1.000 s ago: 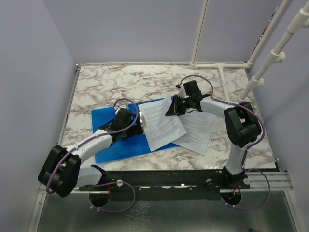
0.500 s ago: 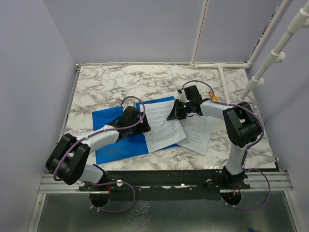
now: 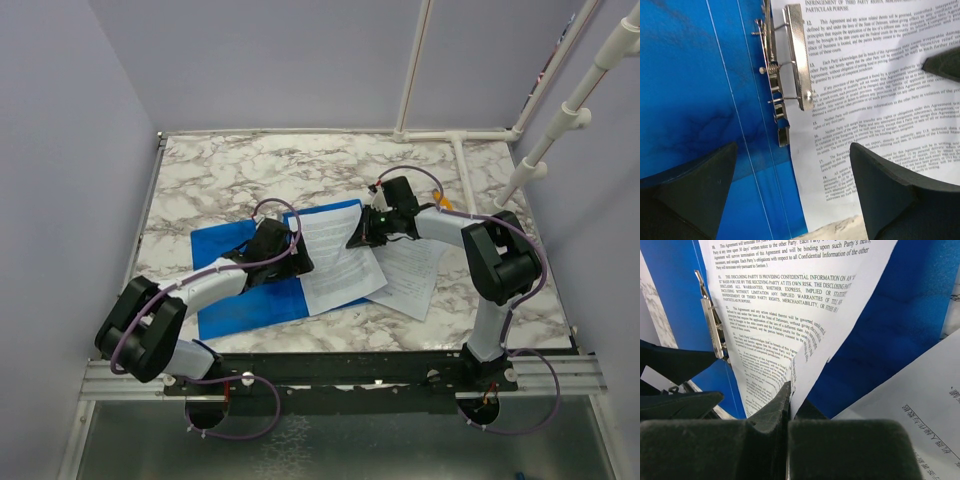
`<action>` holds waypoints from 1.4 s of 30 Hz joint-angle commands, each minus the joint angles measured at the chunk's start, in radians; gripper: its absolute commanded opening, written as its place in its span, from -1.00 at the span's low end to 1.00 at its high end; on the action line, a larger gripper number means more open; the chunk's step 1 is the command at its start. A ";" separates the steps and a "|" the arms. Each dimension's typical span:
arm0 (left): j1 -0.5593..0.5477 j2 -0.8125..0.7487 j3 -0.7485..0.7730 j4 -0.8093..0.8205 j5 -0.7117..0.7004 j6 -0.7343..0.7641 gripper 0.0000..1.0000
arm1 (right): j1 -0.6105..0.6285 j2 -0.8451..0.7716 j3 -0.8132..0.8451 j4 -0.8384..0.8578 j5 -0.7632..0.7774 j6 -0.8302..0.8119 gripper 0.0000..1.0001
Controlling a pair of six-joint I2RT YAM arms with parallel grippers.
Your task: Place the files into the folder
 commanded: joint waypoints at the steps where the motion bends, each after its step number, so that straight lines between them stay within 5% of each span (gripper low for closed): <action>1: -0.009 -0.032 0.002 -0.077 0.118 -0.014 0.91 | 0.006 -0.012 0.025 -0.015 0.039 -0.015 -0.99; 19: -0.028 0.000 0.022 0.099 0.331 -0.126 0.85 | 0.006 -0.020 0.021 -0.009 0.038 -0.010 -0.99; 42: -0.028 0.109 -0.005 0.171 0.245 -0.119 0.78 | 0.006 -0.014 0.030 -0.013 0.035 -0.009 -0.96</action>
